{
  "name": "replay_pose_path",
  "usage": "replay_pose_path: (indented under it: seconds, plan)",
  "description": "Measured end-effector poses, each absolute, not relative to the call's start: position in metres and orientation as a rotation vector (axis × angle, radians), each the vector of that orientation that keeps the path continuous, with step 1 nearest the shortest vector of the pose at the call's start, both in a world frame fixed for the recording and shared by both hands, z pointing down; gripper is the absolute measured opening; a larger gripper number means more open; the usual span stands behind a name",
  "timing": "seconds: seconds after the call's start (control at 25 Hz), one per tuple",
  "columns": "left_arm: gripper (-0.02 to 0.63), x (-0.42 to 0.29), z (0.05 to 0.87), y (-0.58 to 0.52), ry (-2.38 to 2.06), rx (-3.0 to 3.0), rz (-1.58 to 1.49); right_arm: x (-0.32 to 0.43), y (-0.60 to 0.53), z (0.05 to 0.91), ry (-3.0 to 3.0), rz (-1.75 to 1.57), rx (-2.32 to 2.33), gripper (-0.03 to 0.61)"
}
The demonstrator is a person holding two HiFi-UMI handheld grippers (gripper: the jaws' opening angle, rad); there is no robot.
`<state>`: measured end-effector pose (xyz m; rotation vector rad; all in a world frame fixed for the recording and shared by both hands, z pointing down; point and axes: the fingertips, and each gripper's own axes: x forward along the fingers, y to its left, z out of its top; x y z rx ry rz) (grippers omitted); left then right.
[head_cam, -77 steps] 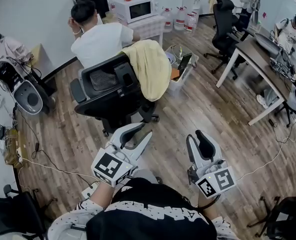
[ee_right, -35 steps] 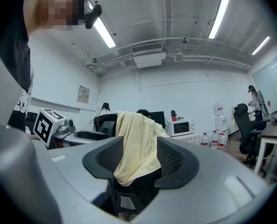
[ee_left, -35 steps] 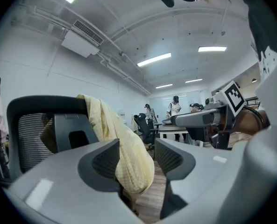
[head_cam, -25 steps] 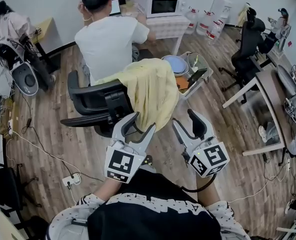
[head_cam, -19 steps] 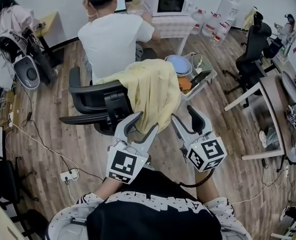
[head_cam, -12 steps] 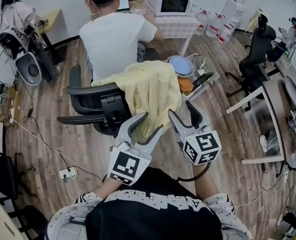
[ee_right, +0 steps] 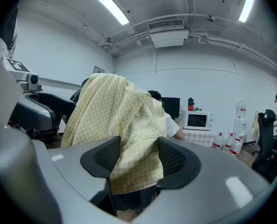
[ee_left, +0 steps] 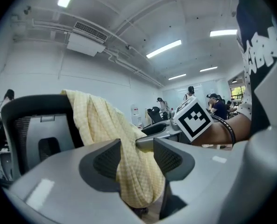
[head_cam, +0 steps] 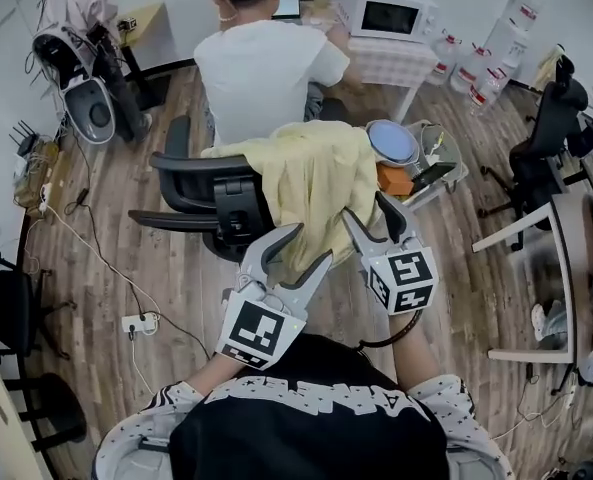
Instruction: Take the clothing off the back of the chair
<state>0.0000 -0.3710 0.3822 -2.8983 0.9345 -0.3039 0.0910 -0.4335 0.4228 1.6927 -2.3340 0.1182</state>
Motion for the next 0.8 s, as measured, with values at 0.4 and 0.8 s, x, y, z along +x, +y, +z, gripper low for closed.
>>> replay_pose_path:
  seconds: [0.4, 0.8]
  plan:
    - [0.219, -0.015, 0.394, -0.369, 1.231, -2.919, -0.333, 0.067, -0.410, 0.409, -2.546, 0.146, 1.453, 0.031]
    - [0.261, -0.021, 0.407, -0.368, 1.376, -2.844, -0.435, 0.059, -0.369, 0.377, -2.685, 0.121, 1.293, 0.029]
